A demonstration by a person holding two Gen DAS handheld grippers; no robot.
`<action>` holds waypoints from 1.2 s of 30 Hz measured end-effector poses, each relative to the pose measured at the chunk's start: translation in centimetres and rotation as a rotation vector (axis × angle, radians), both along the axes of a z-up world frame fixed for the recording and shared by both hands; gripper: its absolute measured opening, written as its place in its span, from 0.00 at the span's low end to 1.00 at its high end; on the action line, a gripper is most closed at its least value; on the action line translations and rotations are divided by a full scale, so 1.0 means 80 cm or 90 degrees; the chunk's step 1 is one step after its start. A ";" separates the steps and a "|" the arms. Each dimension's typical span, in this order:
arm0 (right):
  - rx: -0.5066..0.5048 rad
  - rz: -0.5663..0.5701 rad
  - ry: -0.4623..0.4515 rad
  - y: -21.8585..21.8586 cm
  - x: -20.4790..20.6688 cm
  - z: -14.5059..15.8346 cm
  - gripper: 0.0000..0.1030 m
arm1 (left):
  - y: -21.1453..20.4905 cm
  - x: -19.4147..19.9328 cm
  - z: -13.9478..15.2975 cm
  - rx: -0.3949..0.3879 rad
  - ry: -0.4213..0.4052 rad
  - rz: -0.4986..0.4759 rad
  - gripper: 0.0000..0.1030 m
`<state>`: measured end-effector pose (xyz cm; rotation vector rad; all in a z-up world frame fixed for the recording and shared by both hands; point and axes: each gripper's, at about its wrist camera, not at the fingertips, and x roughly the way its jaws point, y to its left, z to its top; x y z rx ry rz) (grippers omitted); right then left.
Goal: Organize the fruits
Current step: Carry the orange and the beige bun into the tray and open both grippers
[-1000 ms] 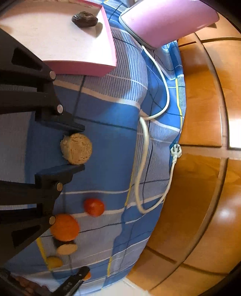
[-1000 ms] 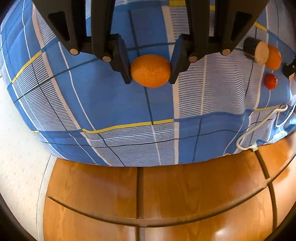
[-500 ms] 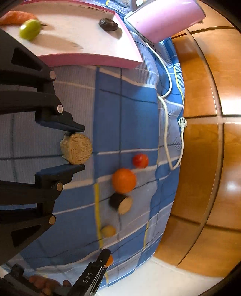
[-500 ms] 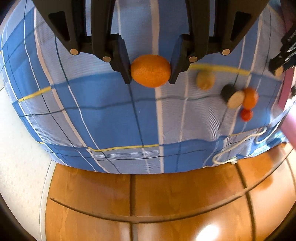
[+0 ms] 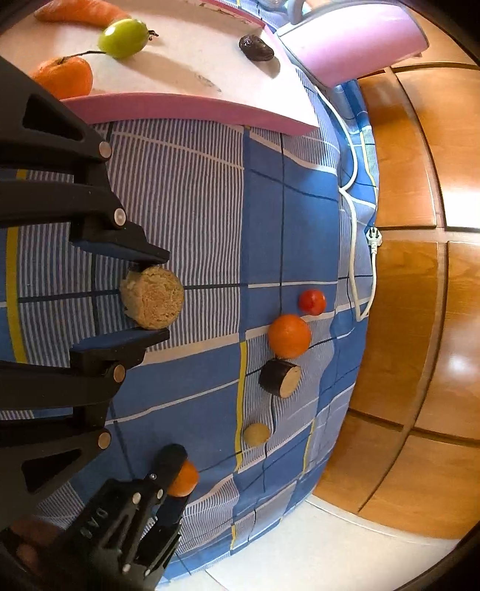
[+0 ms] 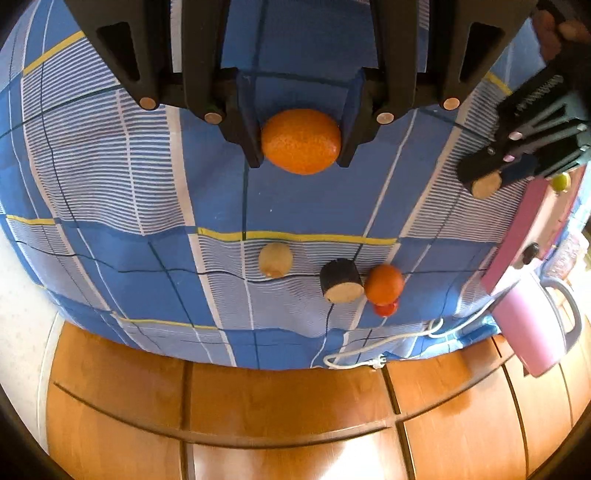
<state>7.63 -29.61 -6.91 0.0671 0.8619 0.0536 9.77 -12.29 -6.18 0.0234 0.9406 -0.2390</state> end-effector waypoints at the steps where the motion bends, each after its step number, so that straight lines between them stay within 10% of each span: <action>1: -0.011 -0.003 -0.004 0.003 -0.001 -0.001 0.40 | 0.000 -0.001 -0.001 0.000 -0.005 0.000 0.34; 36: -0.091 -0.014 -0.037 0.024 -0.003 -0.009 0.40 | 0.019 -0.021 0.002 -0.014 -0.015 -0.012 0.32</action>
